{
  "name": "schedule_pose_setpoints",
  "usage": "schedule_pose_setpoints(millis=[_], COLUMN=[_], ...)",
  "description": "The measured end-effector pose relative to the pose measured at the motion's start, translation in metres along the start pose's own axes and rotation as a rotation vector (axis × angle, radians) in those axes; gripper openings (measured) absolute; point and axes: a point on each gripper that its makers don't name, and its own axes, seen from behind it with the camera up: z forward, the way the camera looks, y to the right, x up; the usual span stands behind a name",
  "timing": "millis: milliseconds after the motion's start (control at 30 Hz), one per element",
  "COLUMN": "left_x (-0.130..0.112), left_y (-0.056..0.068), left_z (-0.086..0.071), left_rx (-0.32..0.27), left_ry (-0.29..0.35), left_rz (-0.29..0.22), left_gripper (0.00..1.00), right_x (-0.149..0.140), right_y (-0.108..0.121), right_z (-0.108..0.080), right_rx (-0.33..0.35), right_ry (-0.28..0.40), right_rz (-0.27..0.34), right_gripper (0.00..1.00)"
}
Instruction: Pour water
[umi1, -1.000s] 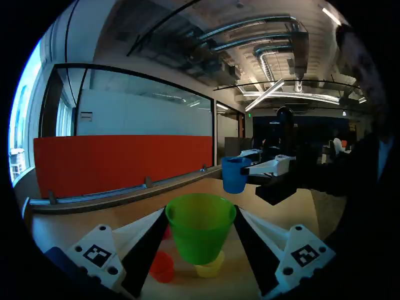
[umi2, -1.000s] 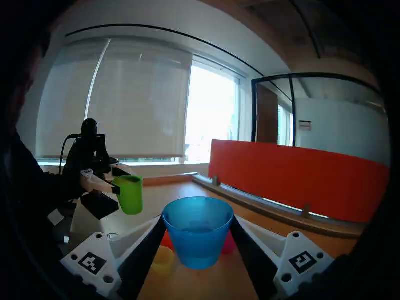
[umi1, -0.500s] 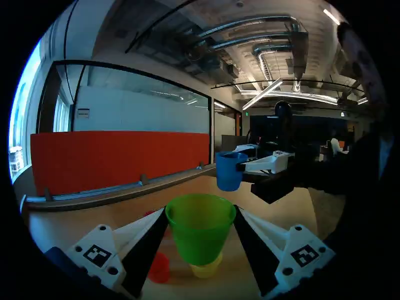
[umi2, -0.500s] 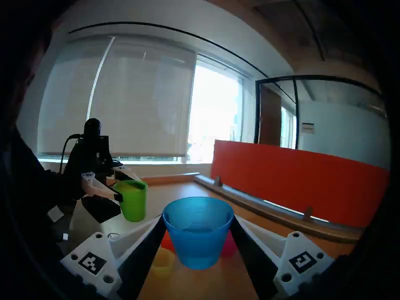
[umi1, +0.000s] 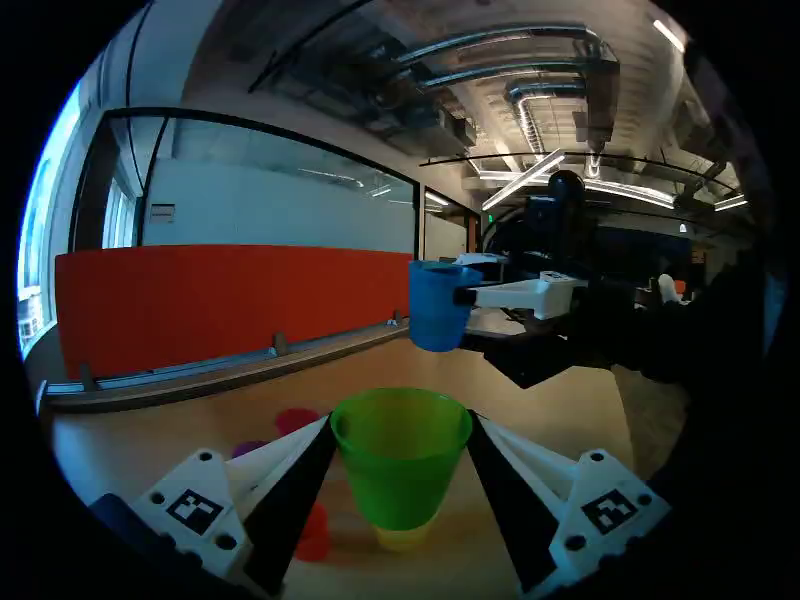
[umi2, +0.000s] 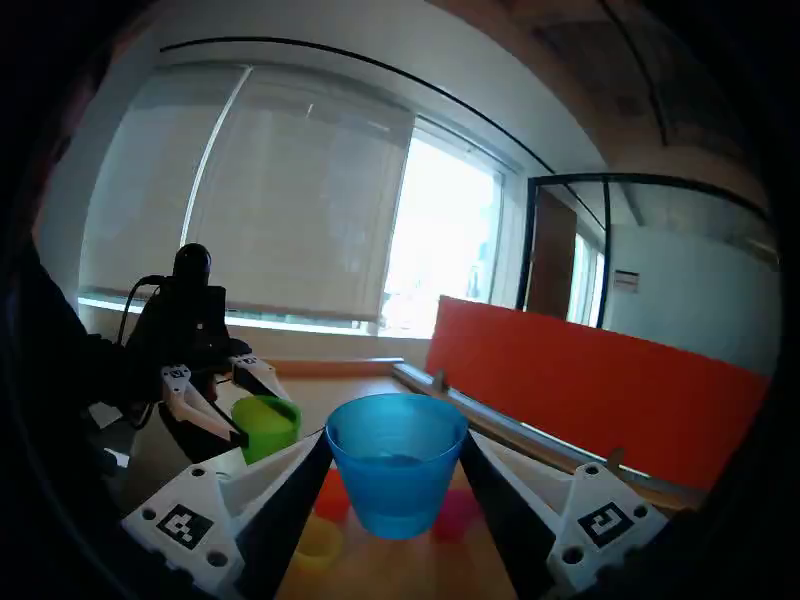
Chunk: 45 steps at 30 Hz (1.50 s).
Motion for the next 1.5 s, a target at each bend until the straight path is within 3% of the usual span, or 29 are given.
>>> schedule_pose_setpoints(millis=[567,900,1500], left_x=[-0.008,-0.009,-0.01], left_y=[0.013,0.014,0.018], left_z=[0.012,0.017,0.022], left_rx=[-0.042,-0.047,-0.061], left_ry=[-0.017,-0.015,-0.005], left_rz=[0.015,0.009,0.018], left_gripper=[0.89,0.89,0.89], right_x=[0.023,0.029,0.045], right_y=[-0.01,-0.013,-0.021], right_z=[0.018,0.026,0.039], right_rx=[0.033,0.036,0.058], right_ry=[0.014,0.011,0.031], right_rz=[-0.169,-0.313,-0.51], right_gripper=[0.91,0.91,0.91])
